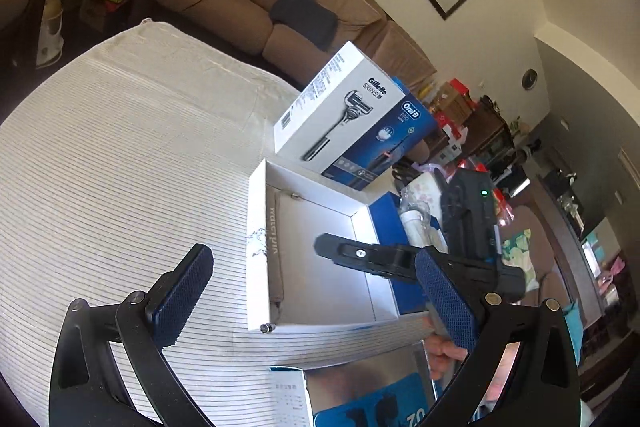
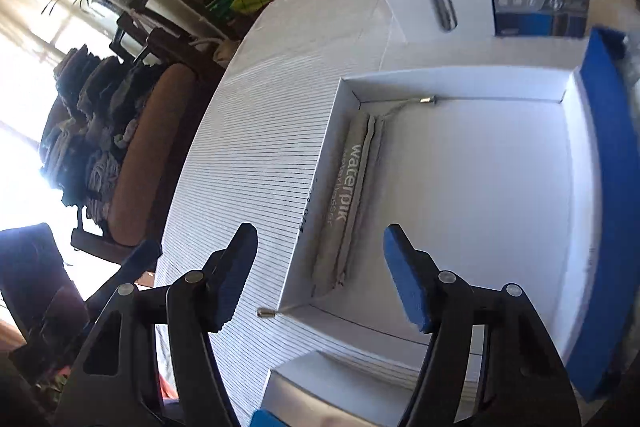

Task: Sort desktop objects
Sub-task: 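Reach the right tool into the white box toward the grey Waterpik pouch, then close the right tool on the grey Waterpik pouch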

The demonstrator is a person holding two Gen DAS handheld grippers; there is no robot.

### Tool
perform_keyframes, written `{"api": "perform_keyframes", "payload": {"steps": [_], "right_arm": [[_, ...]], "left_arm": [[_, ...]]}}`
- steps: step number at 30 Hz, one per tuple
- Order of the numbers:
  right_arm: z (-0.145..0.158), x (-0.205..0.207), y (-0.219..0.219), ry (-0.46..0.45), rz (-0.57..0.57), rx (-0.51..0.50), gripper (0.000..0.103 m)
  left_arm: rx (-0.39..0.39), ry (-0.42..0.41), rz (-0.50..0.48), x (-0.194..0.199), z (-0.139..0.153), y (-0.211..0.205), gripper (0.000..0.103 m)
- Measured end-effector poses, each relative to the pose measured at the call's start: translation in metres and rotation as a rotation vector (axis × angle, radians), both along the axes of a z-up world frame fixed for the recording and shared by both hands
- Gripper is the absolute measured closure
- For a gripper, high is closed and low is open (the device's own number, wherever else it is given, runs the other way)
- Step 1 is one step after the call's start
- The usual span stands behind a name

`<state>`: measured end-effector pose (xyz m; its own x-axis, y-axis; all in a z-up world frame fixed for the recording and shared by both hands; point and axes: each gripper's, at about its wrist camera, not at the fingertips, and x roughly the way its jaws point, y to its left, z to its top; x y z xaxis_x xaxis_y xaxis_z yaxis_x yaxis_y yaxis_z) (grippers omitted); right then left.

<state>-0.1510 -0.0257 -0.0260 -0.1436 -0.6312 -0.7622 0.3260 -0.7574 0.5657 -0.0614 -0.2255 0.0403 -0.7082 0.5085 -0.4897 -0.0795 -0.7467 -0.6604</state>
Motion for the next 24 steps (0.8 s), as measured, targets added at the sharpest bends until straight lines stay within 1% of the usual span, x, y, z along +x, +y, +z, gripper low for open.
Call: {"api": "perform_keyframes", "payload": {"steps": [2,4,6,9,12,13,14,16,17,21,24], "right_arm": [[-0.020,-0.009,-0.006,-0.040,-0.015,-0.016,0.040],[-0.033,-0.014,-0.011,-0.046,-0.010,-0.012,0.041],[-0.043,-0.016,-0.011,-0.061,-0.011,-0.020,0.044],[-0.053,-0.018,-0.011,-0.079,0.003,-0.019,0.054],[-0.057,-0.018,-0.010,-0.070,0.016,0.001,0.062],[-0.057,-0.017,-0.009,-0.073,0.024,0.012,0.069],[-0.058,-0.017,-0.009,-0.068,0.026,0.015,0.073],[-0.057,-0.018,-0.006,-0.082,0.027,-0.002,0.075],[-0.057,-0.018,-0.005,-0.083,0.027,-0.001,0.078],[-0.057,-0.019,-0.012,-0.101,0.065,0.005,0.078],[-0.054,-0.018,-0.015,-0.087,0.079,0.019,0.076]], "left_arm": [[0.036,-0.010,-0.003,-0.004,-0.001,-0.004,0.000],[0.053,-0.014,-0.002,-0.006,-0.001,-0.005,0.000],[0.081,-0.017,-0.009,-0.008,0.000,-0.005,0.000],[0.100,-0.014,-0.023,-0.009,0.001,-0.002,0.000],[0.120,-0.016,-0.040,-0.011,0.001,0.002,0.000],[0.121,-0.018,-0.044,-0.011,0.002,0.003,0.000],[0.120,-0.018,-0.049,-0.011,0.002,0.005,0.000],[0.118,-0.017,-0.053,-0.011,0.002,0.006,0.000],[0.120,-0.016,-0.054,-0.011,0.002,0.007,0.000],[0.129,-0.019,-0.052,-0.010,0.002,0.005,0.000],[0.134,-0.024,-0.054,-0.010,0.002,0.004,0.000]]}}
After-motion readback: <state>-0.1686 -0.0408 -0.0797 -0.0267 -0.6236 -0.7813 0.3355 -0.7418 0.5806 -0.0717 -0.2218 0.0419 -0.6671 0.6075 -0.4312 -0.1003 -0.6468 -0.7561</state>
